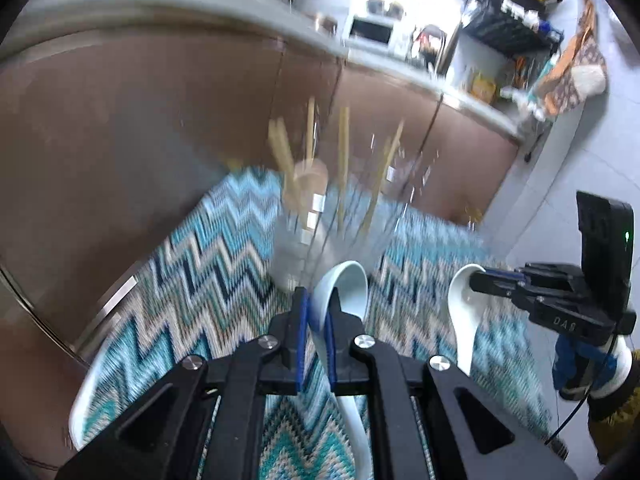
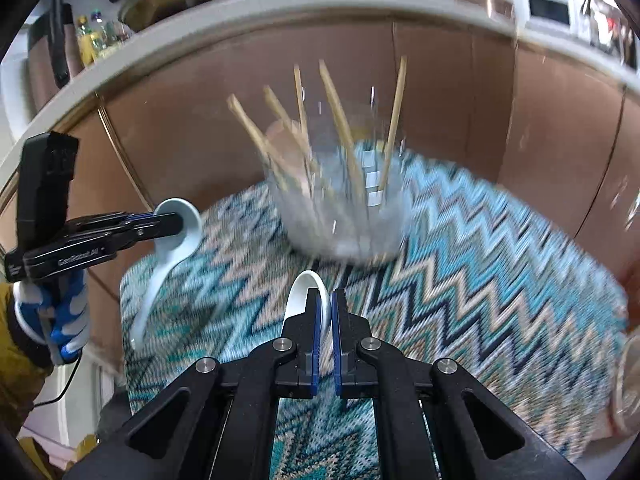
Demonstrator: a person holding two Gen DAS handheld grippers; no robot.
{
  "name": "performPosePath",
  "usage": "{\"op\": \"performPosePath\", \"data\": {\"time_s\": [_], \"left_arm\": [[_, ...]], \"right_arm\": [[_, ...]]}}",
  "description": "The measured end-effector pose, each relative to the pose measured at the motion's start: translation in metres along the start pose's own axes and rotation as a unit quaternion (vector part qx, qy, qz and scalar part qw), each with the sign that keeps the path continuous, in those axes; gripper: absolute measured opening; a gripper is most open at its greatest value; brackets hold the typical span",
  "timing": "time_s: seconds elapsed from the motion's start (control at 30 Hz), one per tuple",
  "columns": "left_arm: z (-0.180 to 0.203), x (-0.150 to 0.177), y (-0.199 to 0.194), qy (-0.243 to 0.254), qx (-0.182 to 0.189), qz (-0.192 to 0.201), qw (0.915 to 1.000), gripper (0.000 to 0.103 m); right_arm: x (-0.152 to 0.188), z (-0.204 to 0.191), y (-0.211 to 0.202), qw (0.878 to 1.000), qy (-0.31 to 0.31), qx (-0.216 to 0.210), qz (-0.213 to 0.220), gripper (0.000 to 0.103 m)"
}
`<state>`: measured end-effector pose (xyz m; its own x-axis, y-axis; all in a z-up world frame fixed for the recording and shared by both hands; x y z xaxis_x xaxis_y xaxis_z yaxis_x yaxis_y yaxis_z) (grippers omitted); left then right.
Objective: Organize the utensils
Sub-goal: 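Lift both white spoons and lower them upright into the clear holder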
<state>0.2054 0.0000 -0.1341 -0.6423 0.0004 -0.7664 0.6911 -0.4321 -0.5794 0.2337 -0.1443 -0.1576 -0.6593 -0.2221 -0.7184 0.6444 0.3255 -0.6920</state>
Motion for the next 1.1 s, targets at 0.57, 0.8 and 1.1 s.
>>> {"op": "performPosePath", "data": {"time_s": [0.57,0.8,1.1], "left_arm": [[0.017,-0.171,-0.011,-0.056,-0.091,0.247,0.9631,0.007],[0.021,-0.169,0.038,-0.037,-0.133,0.286,0.9481,0.007],[0.008,-0.145,0.078,-0.062,-0.132,0.302,0.9421,0.008]], "right_arm": [[-0.158,0.027,-0.057,0.963,-0.059,0.166,0.207,0.005],[-0.172,0.041,-0.023,0.951,-0.073,0.196,0.227,0.005],[-0.148,0.044,0.016,0.942,-0.098,0.225,0.229,0.005]]}}
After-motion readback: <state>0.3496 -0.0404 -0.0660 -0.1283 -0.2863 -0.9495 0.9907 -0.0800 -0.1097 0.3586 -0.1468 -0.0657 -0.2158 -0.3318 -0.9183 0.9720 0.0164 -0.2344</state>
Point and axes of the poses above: each gripper's, at about its wrist camera, not at the fingertips, and y roughly the way its jaws point, z to its right, x to its underside, the point moved 10 cm from there along y, roughly the way its jaws point, and after that the axes turned 4 degrees about -y, right-handed, at the moved point
